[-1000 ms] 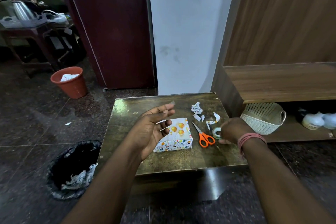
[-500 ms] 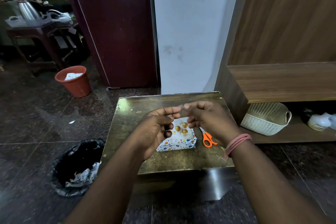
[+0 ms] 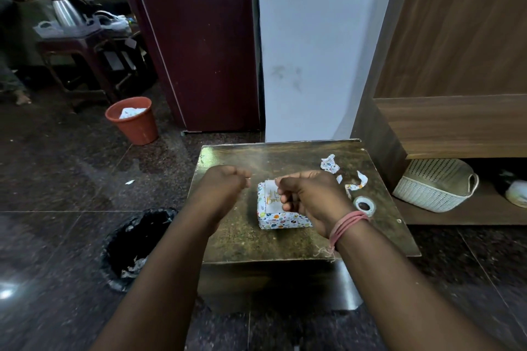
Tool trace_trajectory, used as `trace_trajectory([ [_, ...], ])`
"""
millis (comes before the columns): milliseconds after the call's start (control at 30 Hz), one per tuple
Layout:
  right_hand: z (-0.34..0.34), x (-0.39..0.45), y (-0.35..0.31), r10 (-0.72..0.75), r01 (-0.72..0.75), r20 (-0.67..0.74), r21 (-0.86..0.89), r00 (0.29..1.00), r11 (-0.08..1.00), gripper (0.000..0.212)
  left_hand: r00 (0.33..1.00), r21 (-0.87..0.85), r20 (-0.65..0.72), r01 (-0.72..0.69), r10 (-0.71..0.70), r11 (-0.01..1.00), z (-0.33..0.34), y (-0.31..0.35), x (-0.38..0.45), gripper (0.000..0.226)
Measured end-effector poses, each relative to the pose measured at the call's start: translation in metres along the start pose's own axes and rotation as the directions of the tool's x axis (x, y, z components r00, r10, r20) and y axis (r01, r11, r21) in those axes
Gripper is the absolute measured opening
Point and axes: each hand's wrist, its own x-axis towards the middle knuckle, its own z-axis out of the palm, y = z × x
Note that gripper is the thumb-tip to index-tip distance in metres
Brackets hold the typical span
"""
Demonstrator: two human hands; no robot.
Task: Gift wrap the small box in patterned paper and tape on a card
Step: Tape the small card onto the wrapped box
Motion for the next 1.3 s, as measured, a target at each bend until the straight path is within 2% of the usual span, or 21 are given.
trace_trajectory([
  [67, 0.008, 0.001, 0.004, 0.089, -0.088, -0.034, 0.032, 0.995, 0.996, 0.006, 0.999, 0.025, -0.038, -0.001, 0.002, 1.0, -0.004, -0.005, 0.002, 0.017],
  [167, 0.014, 0.004, 0.006, 0.183, -0.183, -0.06, 0.006, 0.981, 0.983, 0.01, 0.999, 0.022, 0.018, 0.039, -0.039, 0.999, 0.003, -0.006, -0.001, 0.012],
  [367, 0.02, 0.007, 0.009, 0.226, -0.233, -0.089, -0.076, 0.97, 0.97, 0.011, 0.99, 0.023, 0.008, 0.142, -0.142, 0.99, 0.015, -0.011, 0.006, 0.013],
  [533, 0.025, 0.006, 0.011, 0.187, -0.206, -0.136, -0.137, 0.973, 0.969, 0.008, 0.987, -0.081, 0.024, 0.163, -0.161, 0.983, 0.019, -0.013, 0.005, 0.012],
  [633, 0.027, 0.003, 0.01, 0.16, -0.185, -0.147, -0.175, 0.976, 0.967, 0.018, 0.987, -0.127, -0.011, 0.16, -0.162, 0.979, 0.025, -0.015, 0.004, 0.003],
  [733, 0.028, 0.003, 0.01, 0.135, -0.17, -0.16, -0.232, 0.978, 0.958, 0.025, 0.983, -0.154, -0.031, 0.176, -0.183, 0.972, 0.031, -0.018, 0.007, 0.02],
  [867, 0.029, 0.001, 0.007, 0.107, -0.154, -0.17, -0.292, 0.98, 0.944, 0.024, 0.975, -0.184, -0.032, 0.21, -0.22, 0.96, 0.035, -0.022, 0.01, 0.014],
  [1067, 0.028, -0.003, 0.003, 0.082, -0.133, -0.156, -0.358, 0.984, 0.924, 0.019, 0.983, -0.147, -0.044, 0.173, -0.181, 0.974, 0.033, -0.026, 0.012, 0.015],
  [1200, 0.027, -0.007, -0.003, 0.112, -0.135, -0.082, -0.367, 0.99, 0.92, 0.021, 0.985, -0.108, -0.057, 0.158, -0.165, 0.982, 0.033, -0.027, 0.013, 0.014],
  [1300, 0.019, -0.001, -0.006, 0.06, -0.117, -0.151, -0.405, 0.987, 0.907, 0.014, 0.986, -0.094, -0.046, 0.156, -0.161, 0.983, 0.033, -0.027, 0.014, 0.015],
])
